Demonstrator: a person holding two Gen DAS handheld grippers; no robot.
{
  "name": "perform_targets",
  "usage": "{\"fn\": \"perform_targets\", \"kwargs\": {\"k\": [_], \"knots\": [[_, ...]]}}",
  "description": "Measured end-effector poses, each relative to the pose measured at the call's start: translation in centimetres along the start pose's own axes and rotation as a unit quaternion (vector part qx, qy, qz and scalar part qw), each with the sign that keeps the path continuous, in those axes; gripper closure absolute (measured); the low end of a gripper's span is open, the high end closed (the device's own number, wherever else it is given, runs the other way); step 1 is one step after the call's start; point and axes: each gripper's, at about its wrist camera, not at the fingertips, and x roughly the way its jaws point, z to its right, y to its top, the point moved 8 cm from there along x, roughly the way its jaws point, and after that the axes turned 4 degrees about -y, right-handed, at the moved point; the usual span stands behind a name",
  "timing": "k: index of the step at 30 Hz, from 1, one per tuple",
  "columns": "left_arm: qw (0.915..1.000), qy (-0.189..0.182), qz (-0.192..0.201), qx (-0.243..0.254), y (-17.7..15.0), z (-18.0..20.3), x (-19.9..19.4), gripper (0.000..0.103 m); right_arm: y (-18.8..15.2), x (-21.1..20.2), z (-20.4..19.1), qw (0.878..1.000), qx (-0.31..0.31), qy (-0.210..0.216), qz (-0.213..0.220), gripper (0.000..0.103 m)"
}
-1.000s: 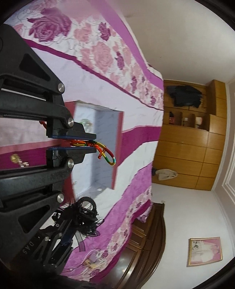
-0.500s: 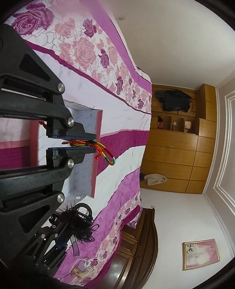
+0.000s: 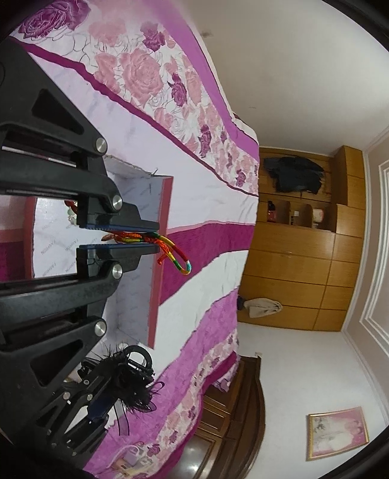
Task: Organize jewelry
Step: 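Carry the cord with left tool while right tool carries the bow into the box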
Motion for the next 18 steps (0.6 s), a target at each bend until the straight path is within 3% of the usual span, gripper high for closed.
{"fn": "perform_targets", "kwargs": {"k": [9, 18], "knots": [[0.9976, 0.020, -0.066, -0.005, -2.9, -0.9, 3.5, 0.103, -2.1, 3.2, 1.1, 0.998, 0.012, -0.009, -0.057, 0.072], [0.9896, 0.037, -0.139, -0.002, -5.8, -1.7, 5.9, 0.103, -4.1, 5.3, 1.6, 0.994, 0.014, -0.008, -0.108, 0.071]]}}
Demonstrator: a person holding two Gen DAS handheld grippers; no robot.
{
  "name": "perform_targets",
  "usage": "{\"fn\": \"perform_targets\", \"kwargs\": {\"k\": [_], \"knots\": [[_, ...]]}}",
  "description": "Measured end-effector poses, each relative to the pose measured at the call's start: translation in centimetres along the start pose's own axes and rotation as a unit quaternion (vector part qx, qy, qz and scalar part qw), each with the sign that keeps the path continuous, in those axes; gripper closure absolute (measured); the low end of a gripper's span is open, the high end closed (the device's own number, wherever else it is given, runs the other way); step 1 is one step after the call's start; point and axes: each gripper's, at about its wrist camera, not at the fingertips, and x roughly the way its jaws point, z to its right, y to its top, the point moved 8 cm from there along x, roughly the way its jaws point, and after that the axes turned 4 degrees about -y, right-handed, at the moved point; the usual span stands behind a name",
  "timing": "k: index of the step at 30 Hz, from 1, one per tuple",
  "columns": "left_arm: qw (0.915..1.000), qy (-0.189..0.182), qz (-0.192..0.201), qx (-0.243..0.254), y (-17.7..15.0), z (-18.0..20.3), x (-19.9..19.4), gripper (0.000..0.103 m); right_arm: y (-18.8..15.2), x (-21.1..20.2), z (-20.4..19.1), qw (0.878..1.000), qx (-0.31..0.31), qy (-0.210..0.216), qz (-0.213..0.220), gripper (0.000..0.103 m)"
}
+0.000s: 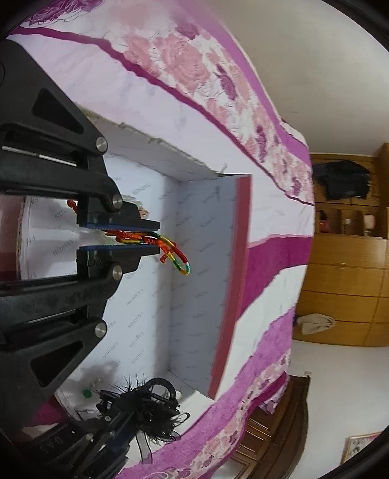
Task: Organize jewelry
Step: 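Carry the cord with left tool while right tool carries the bow into the box, then open both grippers to release cord and bow inside the box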
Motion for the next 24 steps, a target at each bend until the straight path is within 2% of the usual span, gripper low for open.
{"fn": "perform_targets", "kwargs": {"k": [2, 4, 7, 8, 10, 17, 20, 24], "knots": [[0.9999, -0.002, -0.016, -0.001, -0.3, 0.0, 0.4, 0.095, -0.1, 0.3, -0.1, 1.000, -0.002, 0.003, -0.008, 0.070], [0.9994, -0.009, -0.034, -0.001, -0.6, 0.1, 0.9, 0.071, -0.2, 0.6, -0.3, 1.000, -0.004, 0.005, -0.015, 0.069], [0.9989, -0.011, -0.045, 0.003, -1.0, 0.4, 1.1, 0.064, -0.5, 0.9, -0.5, 1.000, -0.008, 0.009, -0.027, 0.061], [0.9987, -0.008, -0.050, 0.006, -1.1, 0.5, 1.2, 0.063, -0.5, 0.9, -0.7, 1.000, -0.010, 0.011, -0.028, 0.059], [0.9981, -0.006, -0.061, 0.009, -1.2, 0.5, 1.4, 0.060, -0.5, 0.9, -1.0, 0.999, -0.013, 0.016, -0.034, 0.046], [0.9960, -0.008, -0.089, 0.011, -1.5, 0.5, 1.1, 0.060, -0.6, 1.0, -1.5, 0.998, -0.023, 0.022, -0.050, 0.043], [0.9965, -0.016, -0.081, 0.001, -1.2, 0.3, 0.2, 0.060, -0.4, 0.6, -1.8, 0.998, -0.029, 0.025, -0.051, 0.042], [0.9991, -0.023, -0.036, -0.003, -0.2, 0.1, -2.1, 0.059, 0.5, -0.9, -2.0, 0.999, -0.030, 0.032, -0.031, 0.038]]}}
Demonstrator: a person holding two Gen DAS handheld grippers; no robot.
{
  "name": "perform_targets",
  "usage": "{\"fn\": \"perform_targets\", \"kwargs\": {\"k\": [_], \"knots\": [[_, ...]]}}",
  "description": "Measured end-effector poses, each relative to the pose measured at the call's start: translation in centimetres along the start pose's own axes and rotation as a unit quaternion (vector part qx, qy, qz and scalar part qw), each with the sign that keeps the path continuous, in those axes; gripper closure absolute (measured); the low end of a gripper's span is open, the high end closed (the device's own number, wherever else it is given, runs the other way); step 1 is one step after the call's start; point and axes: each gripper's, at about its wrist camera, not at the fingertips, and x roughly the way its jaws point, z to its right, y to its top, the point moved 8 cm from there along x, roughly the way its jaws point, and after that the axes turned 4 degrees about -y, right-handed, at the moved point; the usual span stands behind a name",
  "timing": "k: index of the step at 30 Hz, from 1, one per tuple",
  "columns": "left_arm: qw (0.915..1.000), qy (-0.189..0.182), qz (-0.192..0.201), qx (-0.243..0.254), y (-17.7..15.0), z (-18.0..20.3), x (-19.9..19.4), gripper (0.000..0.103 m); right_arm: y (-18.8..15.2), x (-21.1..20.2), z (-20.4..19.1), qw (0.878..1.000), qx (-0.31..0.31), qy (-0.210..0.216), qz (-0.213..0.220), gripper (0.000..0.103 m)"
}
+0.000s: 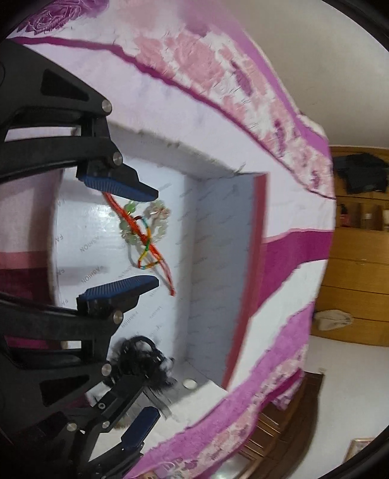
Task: Organize jewelry
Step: 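Open both grippers to release cord and bow inside the box, then move left tool to the gold pearl pendant while right tool moves to the rainbow bead ring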
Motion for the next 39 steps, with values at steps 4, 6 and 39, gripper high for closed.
{"fn": "perform_targets", "kwargs": {"k": [4, 6, 39], "knots": [[0.9982, -0.002, 0.058, 0.010, 0.8, 0.1, -3.1, 0.055, 0.8, -2.1, -0.1, 0.999, 0.007, 0.009, 0.033, 0.033], [0.9970, -0.003, 0.076, 0.013, 1.1, 0.2, -4.2, 0.053, 1.1, -3.1, -0.2, 0.999, 0.010, 0.013, 0.045, 0.033], [0.9943, -0.053, 0.053, 0.076, -6.5, 2.3, -15.0, 0.047, -5.4, -16.3, 1.1, 0.997, -0.003, 0.037, 0.064, 0.032]]}}
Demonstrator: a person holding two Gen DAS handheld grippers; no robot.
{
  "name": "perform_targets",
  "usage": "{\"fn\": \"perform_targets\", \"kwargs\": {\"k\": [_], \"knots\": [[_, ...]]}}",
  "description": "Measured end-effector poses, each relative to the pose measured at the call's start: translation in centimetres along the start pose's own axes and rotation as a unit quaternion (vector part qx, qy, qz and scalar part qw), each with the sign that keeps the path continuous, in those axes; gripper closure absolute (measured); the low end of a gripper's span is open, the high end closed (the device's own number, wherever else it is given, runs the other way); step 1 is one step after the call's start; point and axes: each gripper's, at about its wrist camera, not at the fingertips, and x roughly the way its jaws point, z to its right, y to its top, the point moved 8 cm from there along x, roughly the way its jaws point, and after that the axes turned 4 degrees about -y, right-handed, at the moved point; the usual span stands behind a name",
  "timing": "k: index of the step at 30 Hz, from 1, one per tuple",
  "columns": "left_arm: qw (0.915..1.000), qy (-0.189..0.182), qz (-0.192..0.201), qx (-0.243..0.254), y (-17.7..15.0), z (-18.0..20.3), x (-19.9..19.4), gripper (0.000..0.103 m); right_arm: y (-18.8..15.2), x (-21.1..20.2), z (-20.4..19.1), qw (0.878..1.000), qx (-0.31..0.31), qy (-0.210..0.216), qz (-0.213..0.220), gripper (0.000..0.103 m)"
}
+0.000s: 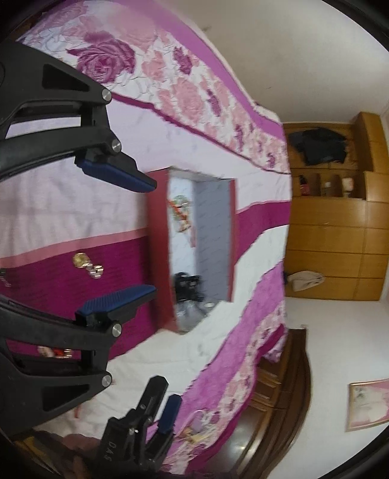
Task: Organize jewelry
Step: 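Move left tool to the gold pearl pendant while right tool moves to the rainbow bead ring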
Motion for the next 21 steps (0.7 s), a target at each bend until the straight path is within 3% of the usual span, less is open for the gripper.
{"fn": "perform_targets", "kwargs": {"k": [8, 14, 21], "knots": [[0.9968, -0.007, -0.076, 0.025, -3.6, 1.0, 1.4, 0.047, -4.3, -0.9, 2.3, 0.998, -0.005, -0.018, -0.059, 0.032], [0.9888, -0.024, -0.145, 0.028, -5.9, 1.7, 3.4, 0.047, -7.8, -0.8, 3.8, 0.993, -0.003, -0.036, -0.108, 0.032], [0.9812, -0.040, -0.187, 0.023, -7.4, 2.1, 5.3, 0.047, -10.8, -0.4, 4.7, 0.988, -0.004, -0.044, -0.150, 0.032]]}}
